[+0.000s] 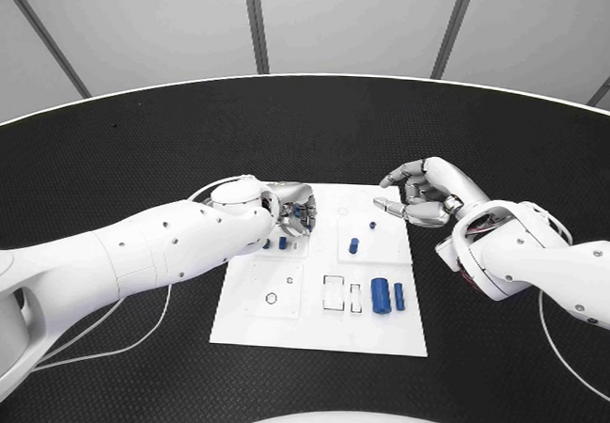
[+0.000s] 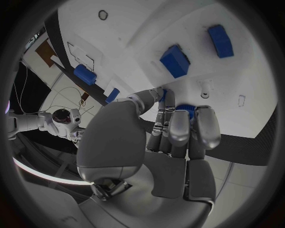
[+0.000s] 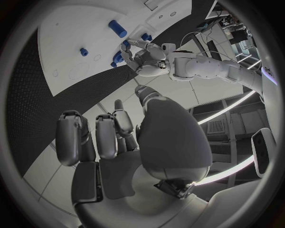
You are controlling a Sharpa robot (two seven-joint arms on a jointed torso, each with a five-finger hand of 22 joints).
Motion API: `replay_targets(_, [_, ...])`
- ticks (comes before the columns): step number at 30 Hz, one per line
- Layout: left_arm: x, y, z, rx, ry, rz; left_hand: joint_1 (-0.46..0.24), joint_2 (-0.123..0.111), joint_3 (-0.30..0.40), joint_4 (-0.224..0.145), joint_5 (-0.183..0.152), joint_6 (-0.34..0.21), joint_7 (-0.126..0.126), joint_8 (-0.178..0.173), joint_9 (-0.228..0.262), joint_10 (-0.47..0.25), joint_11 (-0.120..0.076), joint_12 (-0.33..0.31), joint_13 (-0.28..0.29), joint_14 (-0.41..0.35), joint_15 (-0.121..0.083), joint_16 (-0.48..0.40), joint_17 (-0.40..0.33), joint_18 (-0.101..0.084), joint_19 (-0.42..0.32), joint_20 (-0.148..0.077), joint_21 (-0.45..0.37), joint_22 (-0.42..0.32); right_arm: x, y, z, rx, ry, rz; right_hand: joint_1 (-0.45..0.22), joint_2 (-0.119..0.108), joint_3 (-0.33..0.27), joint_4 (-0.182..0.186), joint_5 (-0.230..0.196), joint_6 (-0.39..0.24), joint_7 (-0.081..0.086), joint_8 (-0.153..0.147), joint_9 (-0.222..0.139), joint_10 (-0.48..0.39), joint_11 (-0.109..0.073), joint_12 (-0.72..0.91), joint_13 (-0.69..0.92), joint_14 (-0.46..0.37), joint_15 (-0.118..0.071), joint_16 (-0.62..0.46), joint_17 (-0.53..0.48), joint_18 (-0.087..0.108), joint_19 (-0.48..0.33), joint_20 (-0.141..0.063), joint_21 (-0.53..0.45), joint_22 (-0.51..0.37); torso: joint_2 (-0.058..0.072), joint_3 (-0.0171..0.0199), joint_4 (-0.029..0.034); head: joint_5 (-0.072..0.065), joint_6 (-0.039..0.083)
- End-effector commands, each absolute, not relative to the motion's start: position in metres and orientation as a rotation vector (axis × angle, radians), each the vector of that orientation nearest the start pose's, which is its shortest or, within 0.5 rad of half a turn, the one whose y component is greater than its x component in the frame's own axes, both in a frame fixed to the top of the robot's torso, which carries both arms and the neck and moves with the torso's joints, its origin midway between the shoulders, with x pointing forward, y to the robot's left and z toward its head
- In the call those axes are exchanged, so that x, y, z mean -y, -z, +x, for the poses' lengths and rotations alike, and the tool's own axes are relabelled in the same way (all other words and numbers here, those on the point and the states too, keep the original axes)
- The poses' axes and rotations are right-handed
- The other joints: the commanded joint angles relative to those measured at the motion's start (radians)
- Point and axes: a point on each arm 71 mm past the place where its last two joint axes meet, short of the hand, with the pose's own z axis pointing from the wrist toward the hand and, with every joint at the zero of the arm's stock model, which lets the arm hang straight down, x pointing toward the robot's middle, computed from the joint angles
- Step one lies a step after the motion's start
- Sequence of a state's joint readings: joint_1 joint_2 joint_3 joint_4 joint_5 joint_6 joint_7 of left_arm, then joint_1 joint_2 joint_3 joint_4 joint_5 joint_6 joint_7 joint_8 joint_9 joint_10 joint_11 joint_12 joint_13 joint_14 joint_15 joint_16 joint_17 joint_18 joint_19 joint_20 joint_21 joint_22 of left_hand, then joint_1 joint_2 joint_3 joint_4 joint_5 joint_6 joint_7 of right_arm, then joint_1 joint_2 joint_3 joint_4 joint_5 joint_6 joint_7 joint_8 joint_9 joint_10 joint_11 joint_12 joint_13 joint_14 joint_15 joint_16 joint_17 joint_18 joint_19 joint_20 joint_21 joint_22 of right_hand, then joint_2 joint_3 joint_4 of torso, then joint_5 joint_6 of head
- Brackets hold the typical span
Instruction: Assemble the parts on the task board
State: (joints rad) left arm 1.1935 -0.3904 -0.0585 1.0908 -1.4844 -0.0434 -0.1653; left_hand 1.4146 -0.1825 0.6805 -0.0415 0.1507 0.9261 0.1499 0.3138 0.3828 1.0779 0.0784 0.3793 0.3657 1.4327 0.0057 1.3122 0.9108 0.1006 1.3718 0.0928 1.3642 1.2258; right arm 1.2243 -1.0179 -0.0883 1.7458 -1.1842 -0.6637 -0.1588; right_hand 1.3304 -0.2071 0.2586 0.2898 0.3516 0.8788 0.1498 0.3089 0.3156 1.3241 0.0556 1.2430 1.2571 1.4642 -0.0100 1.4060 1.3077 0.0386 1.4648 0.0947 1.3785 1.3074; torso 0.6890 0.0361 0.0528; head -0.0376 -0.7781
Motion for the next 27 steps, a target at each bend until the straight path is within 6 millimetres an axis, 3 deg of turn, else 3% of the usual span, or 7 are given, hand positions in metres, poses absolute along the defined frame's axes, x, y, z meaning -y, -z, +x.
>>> replay_targets(1, [-0.084, 0.232, 0.537, -1.922, 0.556, 0.301, -0.007, -0.006, 0.003, 0.0, 0.001, 0.009, 0.001, 0.002, 0.002, 0.008, 0.002, -0.005, -0.207, -0.002, -0.005, 0.003, -0.001, -0.02, 0.008, -0.002, 0.005, 0.001, 0.237, 0.159, 0.445, -1.477, -0.73, 0.279, 0.004, 0.004, 0.005, -0.001, 0.006, 0.005, -0.006, 0.006, -0.001, 0.007, 0.003, 0.003, 0.001, 0.043, -0.006, -0.001, 0.01, 0.005, 0.019, -0.005, 0.0, 0.166, -0.001, 0.0001, -0.0006, 0.002, 0.001])
replay_targets(27, [-0.094, 0.231, 0.536, -1.918, 0.538, 0.282, -0.039, -0.017, 0.001, 0.0, -0.003, 0.022, 0.002, -0.006, 0.001, 0.024, 0.002, -0.027, -0.208, -0.001, -0.005, 0.006, -0.003, -0.02, 0.005, -0.001, 0.005, 0.0, 0.238, 0.159, 0.446, -1.474, -0.727, 0.28, 0.004, 0.004, 0.005, -0.001, 0.006, 0.005, -0.006, 0.006, -0.001, 0.007, 0.003, 0.003, 0.001, 0.043, -0.006, -0.001, 0.01, 0.005, 0.019, -0.005, 0.0, 0.166, 0.0, 0.0003, 0.0003, 0.004, 0.007])
